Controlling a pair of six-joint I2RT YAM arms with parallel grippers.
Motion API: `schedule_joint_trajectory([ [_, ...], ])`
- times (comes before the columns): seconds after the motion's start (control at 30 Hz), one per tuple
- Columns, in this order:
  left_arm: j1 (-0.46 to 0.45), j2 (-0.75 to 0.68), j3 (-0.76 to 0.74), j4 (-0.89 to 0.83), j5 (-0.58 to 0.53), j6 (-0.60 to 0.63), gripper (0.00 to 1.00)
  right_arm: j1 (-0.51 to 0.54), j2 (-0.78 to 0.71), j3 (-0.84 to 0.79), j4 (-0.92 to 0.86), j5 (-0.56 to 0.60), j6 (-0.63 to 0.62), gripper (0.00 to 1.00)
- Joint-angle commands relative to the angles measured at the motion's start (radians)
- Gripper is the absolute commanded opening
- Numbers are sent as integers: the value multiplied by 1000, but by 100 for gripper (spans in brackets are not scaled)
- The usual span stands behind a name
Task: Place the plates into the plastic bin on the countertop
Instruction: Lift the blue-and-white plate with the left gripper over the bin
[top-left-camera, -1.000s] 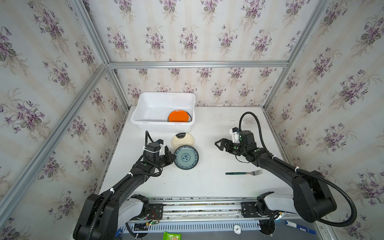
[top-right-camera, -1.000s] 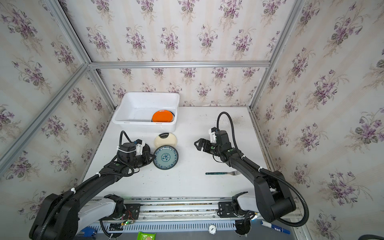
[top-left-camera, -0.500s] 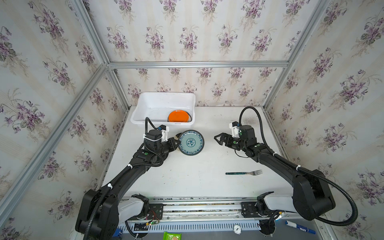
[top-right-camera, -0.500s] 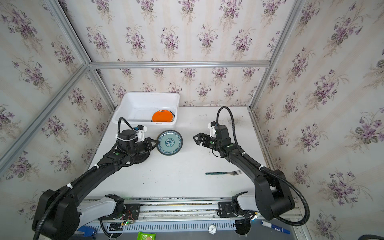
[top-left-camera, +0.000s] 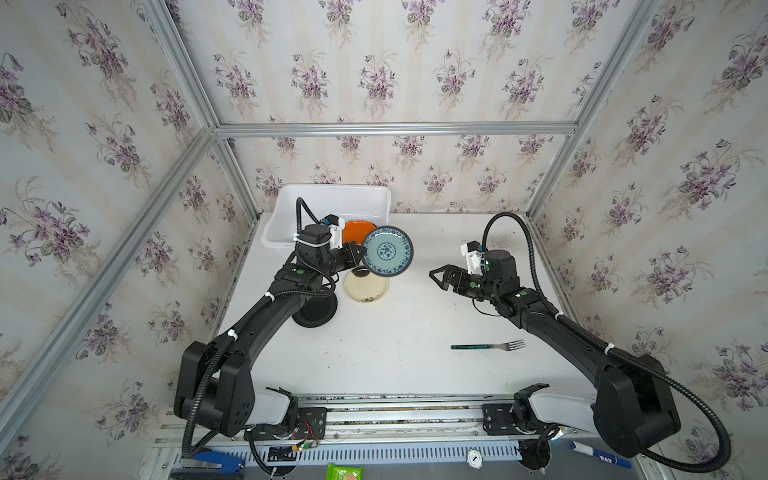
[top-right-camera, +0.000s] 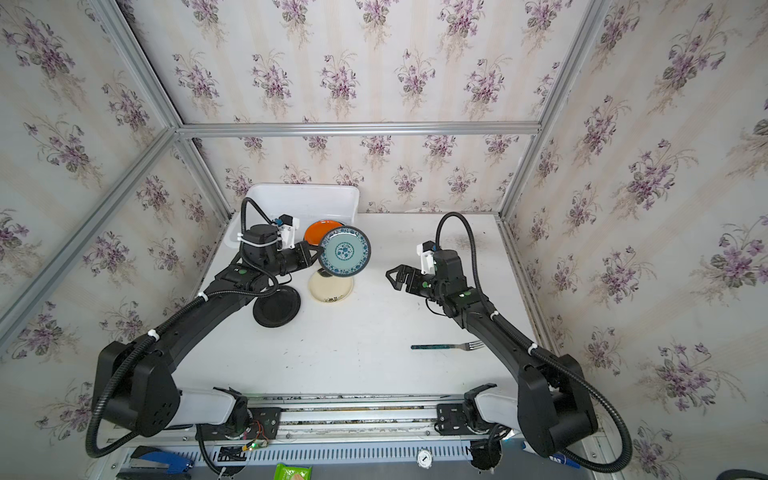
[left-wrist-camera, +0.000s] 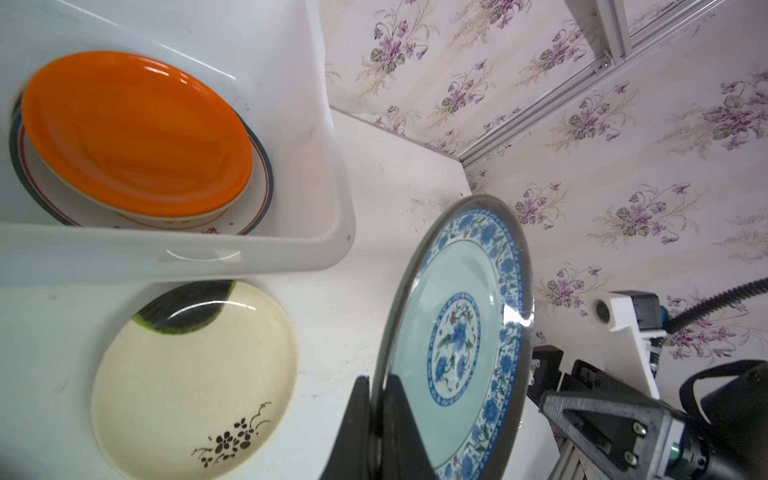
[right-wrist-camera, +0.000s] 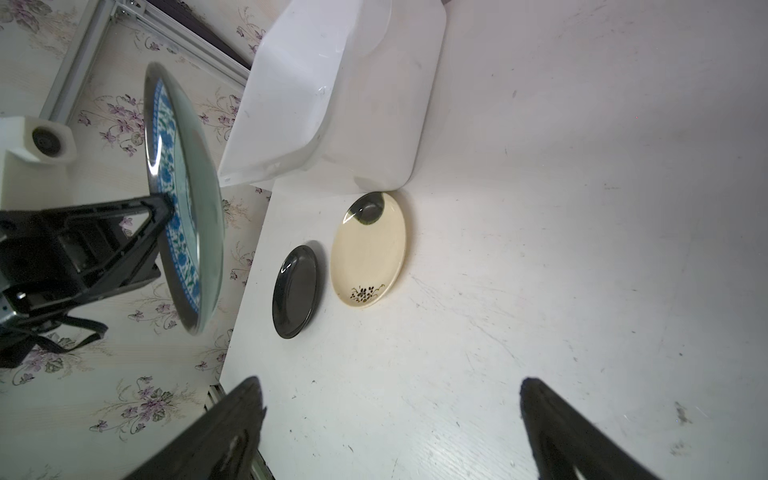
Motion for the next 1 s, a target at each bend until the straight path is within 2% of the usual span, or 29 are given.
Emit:
schedule_joint_trajectory([
  [0.0,5,35,89,-27,-49,48,0,-1,-40,22,-39,47,-60,99],
  [0.23,61,183,355,-152,-120,104,0,0,-88,20,-17,126,-122,99],
  [0.27,72,204,383,-164,-157,107,0,0,-86,17,-3,130,-122,99],
  [0.57,147,420,646,-317,-300,172,0,-2,-94,-56,78,104,-77,99],
  [0.67,147,485,708,-355,-353,201,0,-3,-111,-73,68,114,-92,99],
  [0.97,128,643,829,-440,-412,254,0,-9,-136,-87,31,145,-123,99],
])
